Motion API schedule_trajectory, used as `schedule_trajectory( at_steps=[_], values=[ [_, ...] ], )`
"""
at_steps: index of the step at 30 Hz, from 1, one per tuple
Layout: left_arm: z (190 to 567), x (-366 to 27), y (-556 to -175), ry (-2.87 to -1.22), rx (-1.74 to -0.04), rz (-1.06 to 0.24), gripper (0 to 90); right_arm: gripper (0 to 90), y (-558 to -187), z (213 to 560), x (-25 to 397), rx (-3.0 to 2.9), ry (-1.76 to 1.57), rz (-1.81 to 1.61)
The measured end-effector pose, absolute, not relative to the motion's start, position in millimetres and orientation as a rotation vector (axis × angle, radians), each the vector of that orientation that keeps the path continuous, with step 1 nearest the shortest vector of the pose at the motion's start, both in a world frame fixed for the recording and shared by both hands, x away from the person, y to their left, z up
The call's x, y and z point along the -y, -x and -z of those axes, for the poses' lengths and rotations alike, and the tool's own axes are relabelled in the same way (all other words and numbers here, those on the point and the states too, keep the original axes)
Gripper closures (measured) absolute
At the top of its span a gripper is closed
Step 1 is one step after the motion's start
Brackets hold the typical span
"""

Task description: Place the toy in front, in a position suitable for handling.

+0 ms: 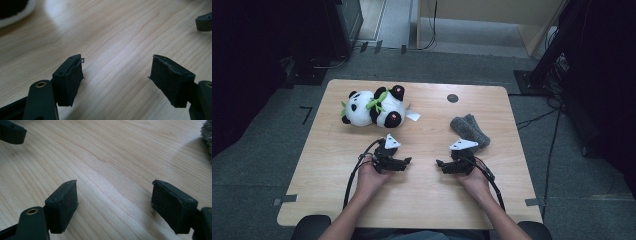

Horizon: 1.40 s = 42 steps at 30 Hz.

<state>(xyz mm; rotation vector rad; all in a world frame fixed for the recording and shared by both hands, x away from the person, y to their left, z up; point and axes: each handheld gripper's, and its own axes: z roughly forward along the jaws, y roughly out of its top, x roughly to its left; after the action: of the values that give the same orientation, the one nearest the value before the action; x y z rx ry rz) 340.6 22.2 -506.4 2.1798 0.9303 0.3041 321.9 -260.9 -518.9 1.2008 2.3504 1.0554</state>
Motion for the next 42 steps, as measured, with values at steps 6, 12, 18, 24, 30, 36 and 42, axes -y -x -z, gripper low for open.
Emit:
schedule_trajectory(
  at_steps=[6, 12, 18, 24, 30, 36, 42],
  values=[
    [501, -30, -345, -2.156, -0.948, -0.263, 27.1, 23.9, -323, 513, 263, -2.340, -1.212, -1.091],
    [496, -34, -346, -2.167, -0.924, -0.276, 32.3, 25.6, -324, 504, 271, -2.303, -1.218, -1.133],
    [491, -37, -351, -2.199, -0.915, -0.226, 36.4, 29.9, -325, 500, 276, -2.292, -1.229, -1.154],
    [485, -42, -353, -2.192, -0.898, -0.234, 35.5, 30.4, -330, 492, 276, -2.314, -1.231, -1.149],
    [480, -51, -359, -2.174, -0.927, -0.201, 34.8, 30.9, -333, 490, 282, -2.304, -1.255, -1.173],
    [476, -60, -363, -2.167, -0.942, -0.211, 35.2, 31.9, -337, 482, 284, -2.288, -1.278, -1.182],
    [470, -67, -369, -2.141, -0.954, -0.209, 35.4, 33.0, -342, 482, 287, -2.291, -1.288, -1.182]
  ],
)
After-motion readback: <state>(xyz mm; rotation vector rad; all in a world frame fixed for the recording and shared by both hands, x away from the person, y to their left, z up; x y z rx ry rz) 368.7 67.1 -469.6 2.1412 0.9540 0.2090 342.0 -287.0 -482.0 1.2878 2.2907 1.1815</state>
